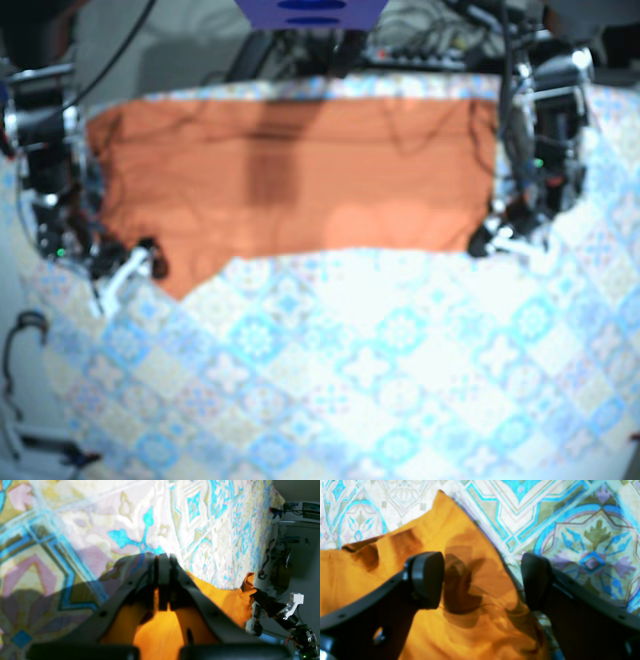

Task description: Fold the T-shirt properly

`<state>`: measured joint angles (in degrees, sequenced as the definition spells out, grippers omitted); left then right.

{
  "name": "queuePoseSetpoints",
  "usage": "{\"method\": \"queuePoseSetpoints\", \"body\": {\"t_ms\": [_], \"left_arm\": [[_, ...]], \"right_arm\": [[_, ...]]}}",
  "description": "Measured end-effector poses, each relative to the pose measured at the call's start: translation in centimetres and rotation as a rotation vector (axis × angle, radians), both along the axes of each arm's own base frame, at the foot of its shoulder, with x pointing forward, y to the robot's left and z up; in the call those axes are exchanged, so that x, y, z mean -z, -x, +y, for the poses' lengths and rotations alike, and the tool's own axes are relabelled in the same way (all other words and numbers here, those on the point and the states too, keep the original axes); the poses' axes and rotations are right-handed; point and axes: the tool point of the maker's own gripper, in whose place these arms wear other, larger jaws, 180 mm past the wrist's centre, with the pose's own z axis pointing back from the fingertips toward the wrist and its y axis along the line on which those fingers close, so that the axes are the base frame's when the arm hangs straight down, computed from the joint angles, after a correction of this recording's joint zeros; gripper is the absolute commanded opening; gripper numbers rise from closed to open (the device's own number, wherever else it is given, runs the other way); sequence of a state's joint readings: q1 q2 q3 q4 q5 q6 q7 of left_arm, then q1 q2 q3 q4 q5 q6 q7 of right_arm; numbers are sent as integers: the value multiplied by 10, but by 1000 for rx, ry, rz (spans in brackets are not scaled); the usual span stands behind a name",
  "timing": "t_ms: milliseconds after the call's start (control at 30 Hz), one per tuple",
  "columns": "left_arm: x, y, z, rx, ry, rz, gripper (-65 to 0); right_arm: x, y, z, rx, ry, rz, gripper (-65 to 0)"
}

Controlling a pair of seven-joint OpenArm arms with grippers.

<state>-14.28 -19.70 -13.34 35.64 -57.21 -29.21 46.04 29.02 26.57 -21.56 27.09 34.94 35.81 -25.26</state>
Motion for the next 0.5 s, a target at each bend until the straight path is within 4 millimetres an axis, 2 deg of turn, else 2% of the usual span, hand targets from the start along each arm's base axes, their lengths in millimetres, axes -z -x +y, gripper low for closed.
{"method": "queuePoseSetpoints", "body": {"t_ms": [167,367,500], "left_arm": [[0,0,0,0,0,0,-650],[0,0,0,1,0,0,-650],[0,0,0,0,0,0,-650]], "right_arm": [[0,0,0,0,0,0,-182],[1,-4,18,-13,-28,-11,-182],[1,-4,19,-13,-31,-11,-183]]}}
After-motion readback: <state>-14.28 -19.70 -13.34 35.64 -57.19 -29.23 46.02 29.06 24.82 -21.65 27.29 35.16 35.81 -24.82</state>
